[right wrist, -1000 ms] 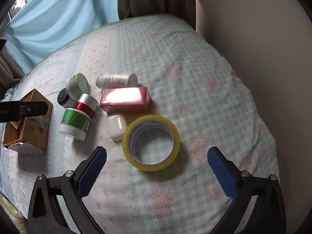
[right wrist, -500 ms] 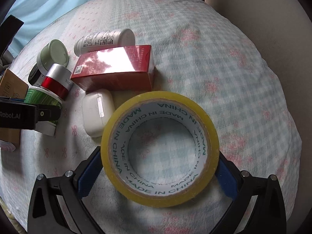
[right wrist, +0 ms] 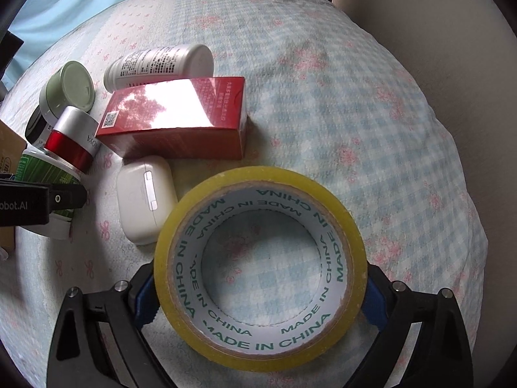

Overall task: Organize rigid objects
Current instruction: 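Grasp the green-labelled white jar with the left tool while the right tool grasps the yellow tape, then carry the jar and tape into the cardboard box and release both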

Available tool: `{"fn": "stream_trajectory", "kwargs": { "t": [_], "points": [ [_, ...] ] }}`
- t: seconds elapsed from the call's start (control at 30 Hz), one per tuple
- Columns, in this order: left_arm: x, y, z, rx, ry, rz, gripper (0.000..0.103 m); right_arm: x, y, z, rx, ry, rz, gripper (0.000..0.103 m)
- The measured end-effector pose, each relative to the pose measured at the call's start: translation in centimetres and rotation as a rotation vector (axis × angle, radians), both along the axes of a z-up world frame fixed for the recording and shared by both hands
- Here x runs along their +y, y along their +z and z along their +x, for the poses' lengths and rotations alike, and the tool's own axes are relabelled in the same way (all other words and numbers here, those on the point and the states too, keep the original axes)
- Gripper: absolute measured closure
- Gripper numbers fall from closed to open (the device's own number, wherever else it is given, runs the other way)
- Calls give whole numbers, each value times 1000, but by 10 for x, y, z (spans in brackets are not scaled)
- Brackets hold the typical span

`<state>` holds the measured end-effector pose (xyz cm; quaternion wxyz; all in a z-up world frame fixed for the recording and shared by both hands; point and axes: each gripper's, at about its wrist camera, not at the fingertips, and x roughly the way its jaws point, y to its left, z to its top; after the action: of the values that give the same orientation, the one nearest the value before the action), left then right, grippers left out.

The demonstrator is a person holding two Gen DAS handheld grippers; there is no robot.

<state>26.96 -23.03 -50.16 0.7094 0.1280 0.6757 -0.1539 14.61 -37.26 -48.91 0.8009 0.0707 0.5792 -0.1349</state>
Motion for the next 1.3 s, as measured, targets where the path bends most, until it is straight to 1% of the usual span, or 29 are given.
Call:
{"fn": "stream_trajectory", "kwargs": {
  "t": [0.1, 0.17, 0.3, 0.4, 0.47, 0.57, 0.7, 0.83, 1.03, 1.17, 1.3],
  "points": [
    [4, 12, -7, -15, 8, -14, 35, 1, 8, -3, -14, 1, 0, 7],
    [8, 23, -10, -33, 12, -27, 35, 0, 20, -5, -23, 5, -5, 7],
    [16, 55, -14, -87, 17, -62, 35, 2, 43, -7, -51, 10, -14, 7],
    [22, 89, -17, -131, 32, -98, 35, 1, 64, -9, -85, 16, -25, 7],
    [30, 115, -21, -164, 45, -125, 36, 2, 83, -10, -109, 18, -32, 7],
    [39, 161, -31, -216, 64, -171, 36, 11, 118, -13, -143, 24, -43, 7],
    [67, 215, -43, -282, 63, -228, 35, 28, 170, -17, -189, 46, -59, 7],
    [114, 262, -50, -314, 81, -283, 36, 61, 225, -16, -222, 94, -89, 7],
    [202, 315, -55, -368, 97, -319, 36, 128, 291, -13, -253, 110, -75, 7],
    [267, 336, -55, -411, 97, -320, 36, 182, 321, -5, -280, 125, -53, 7],
    [328, 346, -48, -433, 115, -305, 35, 234, 336, 8, -302, 138, -14, 7]
  ]
}}
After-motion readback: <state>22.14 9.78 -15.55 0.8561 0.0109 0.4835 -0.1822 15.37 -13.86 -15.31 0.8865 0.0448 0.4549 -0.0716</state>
